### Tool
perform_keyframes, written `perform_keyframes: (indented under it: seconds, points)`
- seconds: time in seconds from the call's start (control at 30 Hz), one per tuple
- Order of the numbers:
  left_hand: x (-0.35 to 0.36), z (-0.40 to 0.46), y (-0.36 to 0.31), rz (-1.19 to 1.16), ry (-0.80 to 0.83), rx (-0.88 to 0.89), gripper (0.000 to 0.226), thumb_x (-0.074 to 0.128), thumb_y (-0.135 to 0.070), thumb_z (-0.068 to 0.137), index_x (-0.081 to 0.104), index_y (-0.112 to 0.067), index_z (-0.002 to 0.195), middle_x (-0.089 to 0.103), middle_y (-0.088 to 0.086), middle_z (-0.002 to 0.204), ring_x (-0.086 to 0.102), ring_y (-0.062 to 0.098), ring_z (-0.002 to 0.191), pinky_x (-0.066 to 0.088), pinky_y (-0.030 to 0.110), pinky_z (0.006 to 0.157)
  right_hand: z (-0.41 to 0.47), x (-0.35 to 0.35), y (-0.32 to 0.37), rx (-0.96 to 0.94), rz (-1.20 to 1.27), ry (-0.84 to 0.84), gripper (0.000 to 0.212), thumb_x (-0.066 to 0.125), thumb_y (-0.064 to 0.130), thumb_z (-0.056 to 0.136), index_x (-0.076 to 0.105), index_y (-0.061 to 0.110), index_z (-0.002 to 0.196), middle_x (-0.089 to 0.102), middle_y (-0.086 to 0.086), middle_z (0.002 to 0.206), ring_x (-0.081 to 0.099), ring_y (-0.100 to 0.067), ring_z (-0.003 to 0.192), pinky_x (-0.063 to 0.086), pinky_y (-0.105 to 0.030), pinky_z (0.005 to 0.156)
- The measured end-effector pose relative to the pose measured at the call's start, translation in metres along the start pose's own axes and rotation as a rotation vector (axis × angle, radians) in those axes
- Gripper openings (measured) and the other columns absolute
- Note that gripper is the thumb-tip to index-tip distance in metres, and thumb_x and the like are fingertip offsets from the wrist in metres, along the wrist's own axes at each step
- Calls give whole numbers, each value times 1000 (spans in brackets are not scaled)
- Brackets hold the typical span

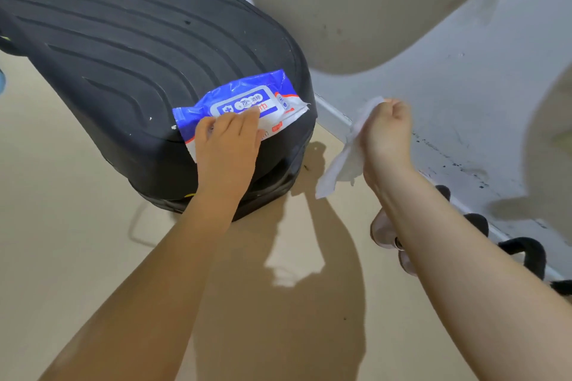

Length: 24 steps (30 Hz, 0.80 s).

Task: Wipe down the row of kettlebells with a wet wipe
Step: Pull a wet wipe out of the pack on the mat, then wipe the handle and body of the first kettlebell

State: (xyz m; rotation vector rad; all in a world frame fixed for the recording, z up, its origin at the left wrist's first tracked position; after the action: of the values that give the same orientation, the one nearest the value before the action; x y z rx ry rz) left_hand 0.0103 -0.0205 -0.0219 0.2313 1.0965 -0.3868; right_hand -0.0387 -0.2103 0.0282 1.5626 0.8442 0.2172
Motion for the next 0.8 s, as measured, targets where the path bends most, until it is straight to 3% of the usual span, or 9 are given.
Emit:
perform_keyframes:
  seconds: [0.1,0.2,0.23,0.3,0.37,0.47,0.57,0.7,0.8]
  points:
    - [-21,17,-26,-190,141,-230,38,35,-32,94,61,-8,108,68,15,95,57,33,101,31,46,103,-4,-26,-17,28,-28,-26,16,29,14,82,44,16,77,53,-5,79,50,-22,71,40,-29,63]
    - [-27,10,-85,-528,0,8,39,37,-28,93,60,-1,108,64,19,105,48,30,103,33,39,97,-7,-56,-29,43,-10,77,24,29,13,94,40,23,75,46,1,72,43,-14,63,36,-26,57]
    - [-28,2,-108,-713,41,58,43,39,-32,93,60,1,111,63,18,110,48,26,104,34,34,94,-8,-65,-32,26,-16,118,24,29,13,95,41,22,77,46,-1,72,43,-15,63,36,-25,56]
    - [-23,-11,-145,-1069,364,-26,49,45,-45,89,59,-6,115,61,9,113,50,18,102,38,26,86,-6,-87,-38,21,-15,153,23,30,13,96,43,21,79,47,-1,71,43,-15,61,38,-22,54]
    - [-15,-22,-173,-1274,692,-177,47,51,-55,76,62,-14,97,59,1,95,52,15,86,44,32,75,-4,-111,-45,20,-22,144,24,31,12,95,43,22,78,46,1,67,43,-13,57,38,-22,53]
    - [-9,-33,-199,-1383,747,-214,38,58,-49,77,60,-11,74,57,3,72,50,17,68,41,36,66,-2,-147,-61,47,-7,110,23,31,13,96,43,21,78,48,1,68,45,-13,59,40,-25,58]
    - [-10,-44,-225,-1424,782,-251,12,59,-26,88,64,-24,78,62,-5,72,56,12,68,42,21,59,4,-177,-83,127,51,6,22,31,17,97,42,20,78,50,0,66,48,-16,61,43,-33,63]
    - [-14,-55,-256,-1405,789,-197,18,60,-18,88,62,-26,71,57,-7,64,50,-3,52,39,11,49,8,-213,-111,225,56,-111,19,32,21,97,43,21,82,48,-1,72,46,-19,68,40,-35,67]
    - [-17,-60,-273,-1357,812,-117,20,57,-15,89,59,-21,71,54,-5,65,47,-6,51,38,7,51,1,-223,-126,253,155,-64,19,35,32,94,46,22,82,45,0,74,45,-22,75,42,-39,75]
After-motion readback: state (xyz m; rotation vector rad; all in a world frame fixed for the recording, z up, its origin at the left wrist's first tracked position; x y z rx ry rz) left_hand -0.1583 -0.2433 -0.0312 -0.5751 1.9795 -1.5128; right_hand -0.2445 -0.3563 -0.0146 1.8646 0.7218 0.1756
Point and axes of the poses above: each hand's wrist, its own z-axis towards the middle knuckle, its own x-axis out of the palm, y = z × x, the point moved 2 cm from there along z, towards the middle knuckle
